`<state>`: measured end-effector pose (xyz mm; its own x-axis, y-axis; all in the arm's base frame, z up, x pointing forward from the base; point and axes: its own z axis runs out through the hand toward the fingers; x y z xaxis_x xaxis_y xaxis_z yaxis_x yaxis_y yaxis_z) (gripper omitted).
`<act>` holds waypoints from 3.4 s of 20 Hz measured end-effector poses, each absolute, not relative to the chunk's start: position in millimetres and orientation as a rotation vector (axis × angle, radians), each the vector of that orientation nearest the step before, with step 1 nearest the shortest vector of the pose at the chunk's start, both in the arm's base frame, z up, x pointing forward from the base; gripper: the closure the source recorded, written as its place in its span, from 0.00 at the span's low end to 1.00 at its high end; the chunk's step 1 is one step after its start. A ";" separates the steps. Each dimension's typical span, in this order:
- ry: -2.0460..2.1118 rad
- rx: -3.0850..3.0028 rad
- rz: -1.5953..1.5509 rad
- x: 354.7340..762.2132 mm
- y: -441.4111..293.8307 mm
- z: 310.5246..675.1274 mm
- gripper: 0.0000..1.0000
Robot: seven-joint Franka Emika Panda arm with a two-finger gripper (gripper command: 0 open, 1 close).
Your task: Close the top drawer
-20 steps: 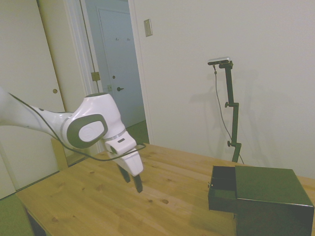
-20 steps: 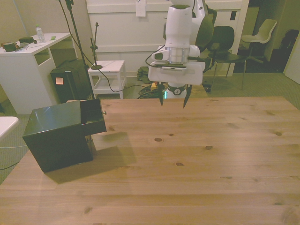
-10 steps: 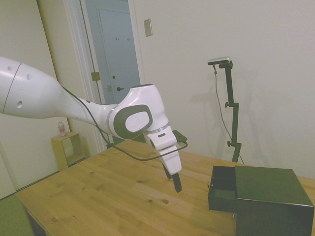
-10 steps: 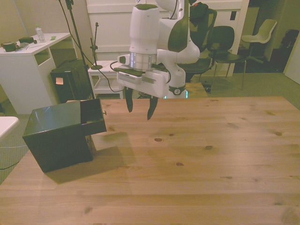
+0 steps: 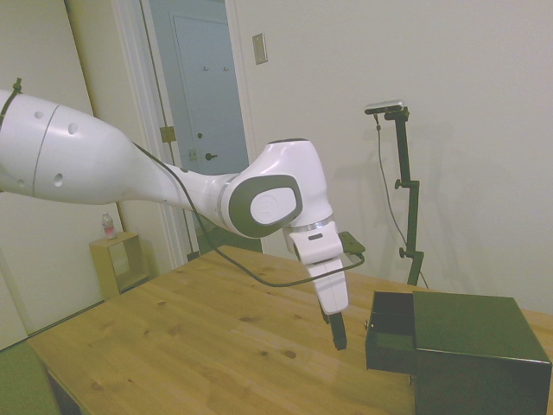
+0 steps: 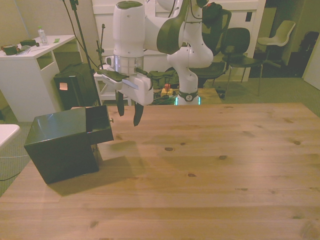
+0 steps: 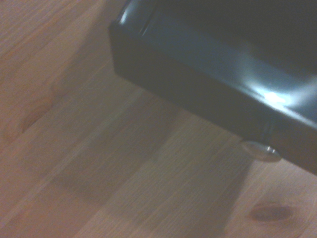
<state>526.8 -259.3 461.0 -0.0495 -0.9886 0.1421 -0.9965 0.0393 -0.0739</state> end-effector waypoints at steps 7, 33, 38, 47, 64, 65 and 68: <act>-2.232 2.116 0.195 532.1 -257.5 453.7 1.00; -2.400 1.903 0.201 516.0 -322.0 479.9 1.00; -2.406 1.901 0.202 519.7 -323.5 479.2 1.00; -2.442 1.870 0.212 518.8 -345.0 480.9 1.00; -2.472 1.835 0.214 521.1 -376.0 482.2 1.00; -2.473 1.834 0.214 521.6 -377.7 482.0 1.00; -2.475 1.828 0.211 522.5 -381.6 482.2 1.00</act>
<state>522.5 -381.6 482.2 -0.2962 -0.9467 0.1268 -0.9545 0.2885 -0.0756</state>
